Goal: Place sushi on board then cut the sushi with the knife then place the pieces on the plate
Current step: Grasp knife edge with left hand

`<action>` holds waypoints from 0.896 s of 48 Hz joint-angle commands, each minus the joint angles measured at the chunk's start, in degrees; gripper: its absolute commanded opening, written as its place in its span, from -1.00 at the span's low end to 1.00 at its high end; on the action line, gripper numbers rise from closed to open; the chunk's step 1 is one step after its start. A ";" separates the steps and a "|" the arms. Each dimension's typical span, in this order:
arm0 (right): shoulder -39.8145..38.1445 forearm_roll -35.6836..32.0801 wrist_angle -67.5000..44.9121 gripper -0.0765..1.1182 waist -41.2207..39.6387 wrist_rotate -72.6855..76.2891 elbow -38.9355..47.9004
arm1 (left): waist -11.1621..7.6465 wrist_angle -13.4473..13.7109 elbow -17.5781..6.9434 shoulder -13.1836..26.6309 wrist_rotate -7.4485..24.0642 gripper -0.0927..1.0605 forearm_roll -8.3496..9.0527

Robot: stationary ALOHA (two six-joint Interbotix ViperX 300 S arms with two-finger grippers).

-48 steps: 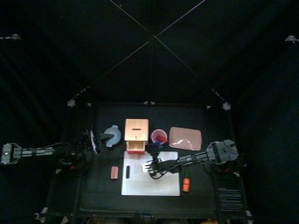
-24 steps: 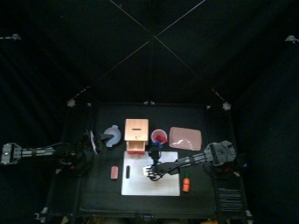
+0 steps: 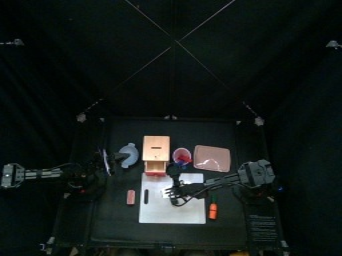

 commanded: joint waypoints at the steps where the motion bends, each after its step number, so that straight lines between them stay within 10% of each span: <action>1: -6.86 2.99 3.60 0.65 0.00 -6.77 0.26 | -0.09 -0.53 -1.23 0.18 0.09 -0.73 0.26; 8: -12.30 7.82 10.20 0.65 -0.26 -18.19 4.39 | -0.26 -0.44 -2.46 0.26 0.26 -0.73 0.44; 20: -22.32 8.26 12.83 0.65 -5.10 -36.47 17.23 | -1.05 -0.53 -5.63 0.26 0.09 -0.73 5.71; 43: -28.83 7.38 -6.77 0.65 -23.47 -81.04 25.22 | -0.70 -0.53 -6.59 0.26 0.00 -0.73 5.19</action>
